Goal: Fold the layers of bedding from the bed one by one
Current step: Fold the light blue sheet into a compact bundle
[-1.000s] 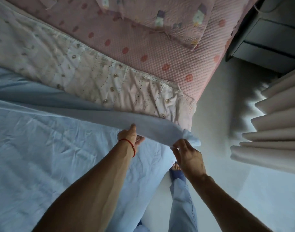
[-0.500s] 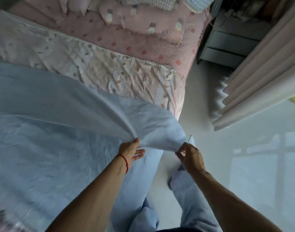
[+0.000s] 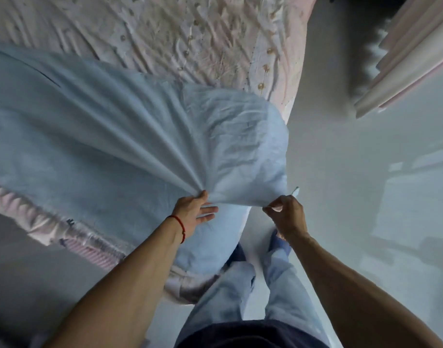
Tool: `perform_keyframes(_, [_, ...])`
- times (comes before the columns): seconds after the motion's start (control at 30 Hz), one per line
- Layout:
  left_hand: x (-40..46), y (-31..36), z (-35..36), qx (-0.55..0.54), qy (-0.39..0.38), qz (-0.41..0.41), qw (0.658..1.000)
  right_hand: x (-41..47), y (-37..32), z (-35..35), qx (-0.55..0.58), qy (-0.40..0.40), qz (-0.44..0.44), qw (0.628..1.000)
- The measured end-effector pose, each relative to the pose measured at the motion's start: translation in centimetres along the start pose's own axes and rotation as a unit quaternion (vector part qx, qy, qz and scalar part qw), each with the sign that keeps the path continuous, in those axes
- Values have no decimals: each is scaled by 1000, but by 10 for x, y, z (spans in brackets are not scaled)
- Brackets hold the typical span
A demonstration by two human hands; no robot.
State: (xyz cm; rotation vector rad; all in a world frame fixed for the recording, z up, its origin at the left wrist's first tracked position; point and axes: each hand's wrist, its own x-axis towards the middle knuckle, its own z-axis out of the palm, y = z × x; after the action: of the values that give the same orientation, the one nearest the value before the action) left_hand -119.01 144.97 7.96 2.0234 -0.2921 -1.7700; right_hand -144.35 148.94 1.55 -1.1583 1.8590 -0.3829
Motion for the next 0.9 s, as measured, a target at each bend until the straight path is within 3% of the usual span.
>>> perform_keyframes(0.23, [3,-76,-44,36,3,-29,999,-70,42,66,-14,-5,77,997])
perform_keyframes(0.33, [26,-96,-67,78,-36,-30,996,-90,50,109,-23,-11,118,993])
perform_keyframes(0.53, [66,-110,-103,23,-86,-83,993,-120,34,191,163,30,214,963])
perform_keyframes(0.63, [90,-110,-122,-42,-82,-61,994,-111,28,228,351,25,281,893])
perform_keyframes(0.73, [110,-113,-130,-81,-79,-31,993,-87,29,253,527,50,348,774])
perform_keyframes(0.9, [118,-129,-127,-73,-82,21,994,-48,42,262,655,102,390,639])
